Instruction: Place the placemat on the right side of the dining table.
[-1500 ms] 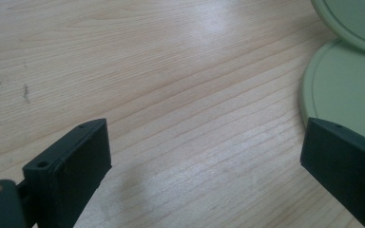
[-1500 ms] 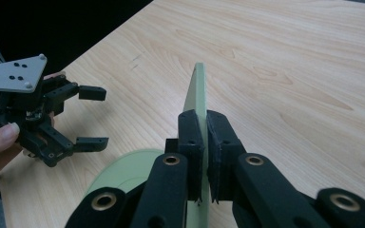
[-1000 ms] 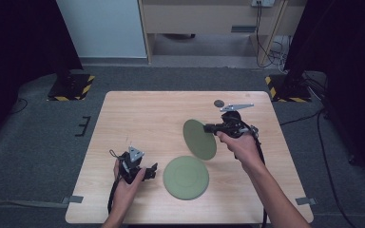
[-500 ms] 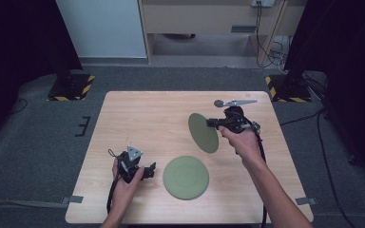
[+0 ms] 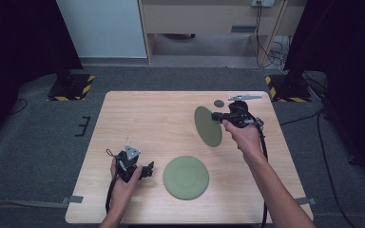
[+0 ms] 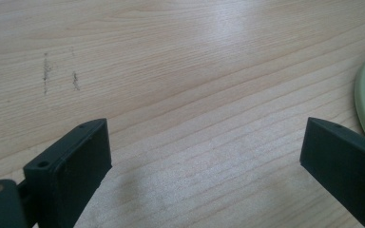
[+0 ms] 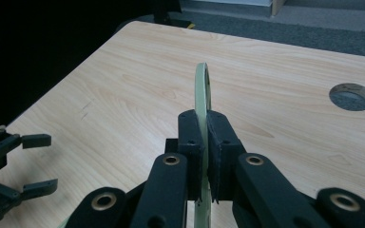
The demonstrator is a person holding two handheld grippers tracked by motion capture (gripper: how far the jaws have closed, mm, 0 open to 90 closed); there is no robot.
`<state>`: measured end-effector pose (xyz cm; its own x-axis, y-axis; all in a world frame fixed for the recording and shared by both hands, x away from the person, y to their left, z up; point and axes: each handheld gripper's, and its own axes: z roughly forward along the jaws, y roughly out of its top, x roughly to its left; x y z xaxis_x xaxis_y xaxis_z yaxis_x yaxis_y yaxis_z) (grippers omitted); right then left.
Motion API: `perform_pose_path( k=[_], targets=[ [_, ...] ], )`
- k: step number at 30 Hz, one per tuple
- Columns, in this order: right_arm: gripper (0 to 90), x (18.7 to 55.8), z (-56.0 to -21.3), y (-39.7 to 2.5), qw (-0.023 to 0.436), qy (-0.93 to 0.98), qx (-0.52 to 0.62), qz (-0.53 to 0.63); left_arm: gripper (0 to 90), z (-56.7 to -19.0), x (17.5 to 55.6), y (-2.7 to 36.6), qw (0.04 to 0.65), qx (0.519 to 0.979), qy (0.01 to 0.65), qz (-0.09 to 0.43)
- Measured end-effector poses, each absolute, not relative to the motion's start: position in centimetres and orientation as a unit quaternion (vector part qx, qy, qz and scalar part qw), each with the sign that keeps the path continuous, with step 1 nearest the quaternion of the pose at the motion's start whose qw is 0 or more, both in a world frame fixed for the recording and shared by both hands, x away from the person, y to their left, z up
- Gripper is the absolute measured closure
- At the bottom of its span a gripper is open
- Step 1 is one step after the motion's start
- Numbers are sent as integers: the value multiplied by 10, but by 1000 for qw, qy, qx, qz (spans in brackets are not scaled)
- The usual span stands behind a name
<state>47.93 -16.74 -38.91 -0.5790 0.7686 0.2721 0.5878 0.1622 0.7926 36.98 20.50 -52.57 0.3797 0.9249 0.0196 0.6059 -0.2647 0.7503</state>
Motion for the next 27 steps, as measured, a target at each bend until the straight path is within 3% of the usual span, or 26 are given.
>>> perform_pose_path(
  k=[27],
  targets=[
    [861, 495, -381, -183, 127, 738, 476, 460, 26, -527, 371, 207, 331, 757, 510, 239]
  ],
)
